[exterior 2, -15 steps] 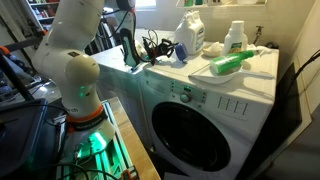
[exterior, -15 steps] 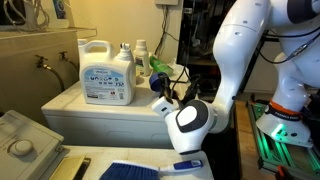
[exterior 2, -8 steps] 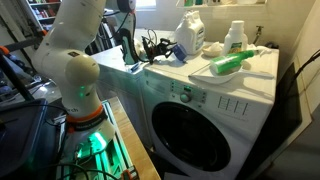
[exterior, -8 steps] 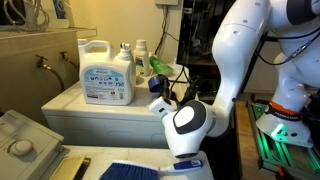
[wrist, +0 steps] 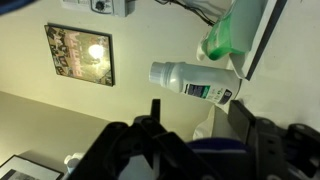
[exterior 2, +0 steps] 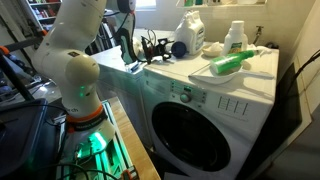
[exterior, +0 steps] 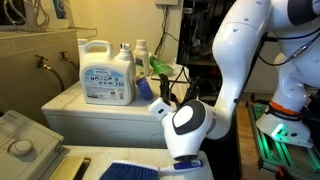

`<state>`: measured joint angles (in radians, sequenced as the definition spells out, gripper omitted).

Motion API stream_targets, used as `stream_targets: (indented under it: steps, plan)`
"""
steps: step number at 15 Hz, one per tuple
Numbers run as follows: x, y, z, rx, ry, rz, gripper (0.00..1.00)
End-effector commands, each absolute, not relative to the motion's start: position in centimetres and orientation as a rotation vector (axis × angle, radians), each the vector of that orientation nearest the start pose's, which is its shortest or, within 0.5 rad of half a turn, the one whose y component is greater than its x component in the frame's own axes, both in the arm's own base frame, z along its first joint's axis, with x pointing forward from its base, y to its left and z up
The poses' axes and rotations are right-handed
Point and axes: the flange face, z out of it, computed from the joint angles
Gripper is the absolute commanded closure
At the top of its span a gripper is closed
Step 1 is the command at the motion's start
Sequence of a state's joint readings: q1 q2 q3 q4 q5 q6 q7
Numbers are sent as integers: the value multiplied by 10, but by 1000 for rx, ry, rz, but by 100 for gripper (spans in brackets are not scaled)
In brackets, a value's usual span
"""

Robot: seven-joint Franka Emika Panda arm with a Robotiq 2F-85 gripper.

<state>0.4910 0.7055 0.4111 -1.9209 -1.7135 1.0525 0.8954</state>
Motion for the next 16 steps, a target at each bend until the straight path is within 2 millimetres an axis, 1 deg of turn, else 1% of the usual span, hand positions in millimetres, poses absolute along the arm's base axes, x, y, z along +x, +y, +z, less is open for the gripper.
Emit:
stream_targets:
  steps: [1, 5, 9, 11, 12, 16]
  plan:
    - [460, 338, 196, 1315, 511, 413, 0]
    - [463, 340, 202, 1345, 491, 402, 0]
    - [473, 351, 223, 1427, 449, 460, 0]
    - [478, 360, 235, 1472, 452, 482, 0]
    - [479, 356, 227, 1405, 458, 473, 0]
    - [482, 365, 240, 1468, 433, 485, 0]
